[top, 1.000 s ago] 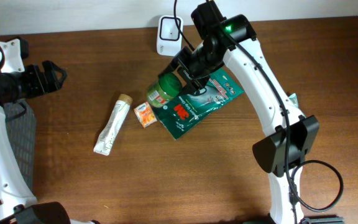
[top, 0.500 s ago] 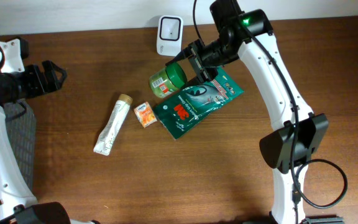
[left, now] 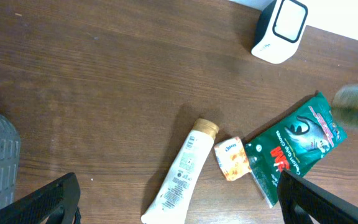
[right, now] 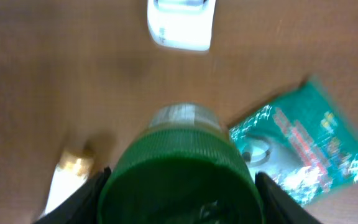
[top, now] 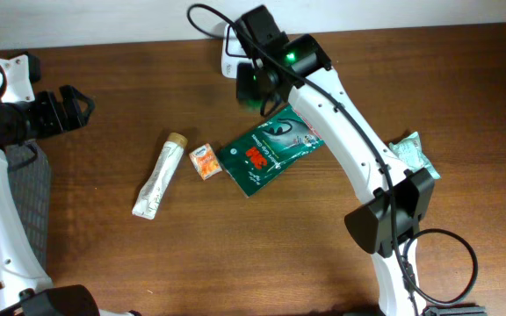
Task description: Scan the item barcode
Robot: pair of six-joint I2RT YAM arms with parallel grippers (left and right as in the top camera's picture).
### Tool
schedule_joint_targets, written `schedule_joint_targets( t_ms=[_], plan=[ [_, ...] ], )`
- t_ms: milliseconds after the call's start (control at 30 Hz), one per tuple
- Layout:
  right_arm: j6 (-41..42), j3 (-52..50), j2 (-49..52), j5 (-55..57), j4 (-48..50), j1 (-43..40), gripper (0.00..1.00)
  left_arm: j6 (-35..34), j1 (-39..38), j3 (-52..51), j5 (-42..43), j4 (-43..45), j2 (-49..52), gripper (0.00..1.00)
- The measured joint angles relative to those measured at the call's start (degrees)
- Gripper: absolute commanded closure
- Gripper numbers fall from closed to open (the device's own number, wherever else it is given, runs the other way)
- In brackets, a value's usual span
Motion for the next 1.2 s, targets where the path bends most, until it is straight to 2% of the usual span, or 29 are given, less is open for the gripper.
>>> schedule_joint_targets(
  t_ms=[133, 300, 400, 500, 633, 733, 1100, 1200],
  plan=[
    [-4.0, -0.2, 0.0, 8.0, 17.2, -0.1, 0.57, 0.0, 0.0, 0.0, 0.0, 0.0, 0.0, 0.01],
    [-13.7, -0.2, 1.4, 12.2, 40.5, -0.1, 0.57, 0.0, 0.0, 0.0, 0.0, 0.0, 0.0, 0.01],
    [-21.9, -0.1, 6.5, 13.5, 53.4, -0.1, 0.56, 0.0, 0.0, 0.0, 0.0, 0.0, 0.0, 0.01],
    [-27.6, -0.2, 11.8, 13.8, 59.4, -0.1, 0.55, 0.0, 0.0, 0.0, 0.0, -0.1, 0.0, 0.01],
    [-33.7, -0.5, 19.1, 13.8, 65.4, -0.3, 0.55, 0.0, 0.0, 0.0, 0.0, 0.0, 0.0, 0.01],
    [-35.2, -0.6, 22.0, 13.8, 69.9, -0.7, 0.55, 0.0, 0.0, 0.0, 0.0, -0.1, 0.0, 0.01],
    [-36.4, -0.6, 23.5, 13.5, 69.6, -3.1, 0.55, 0.0, 0.0, 0.0, 0.0, 0.0, 0.0, 0.01],
    [-36.5, -0.6, 23.5, 11.1, 67.7, -3.0, 0.49, 0.0, 0.0, 0.0, 0.0, 0.0, 0.0, 0.01]
  ],
)
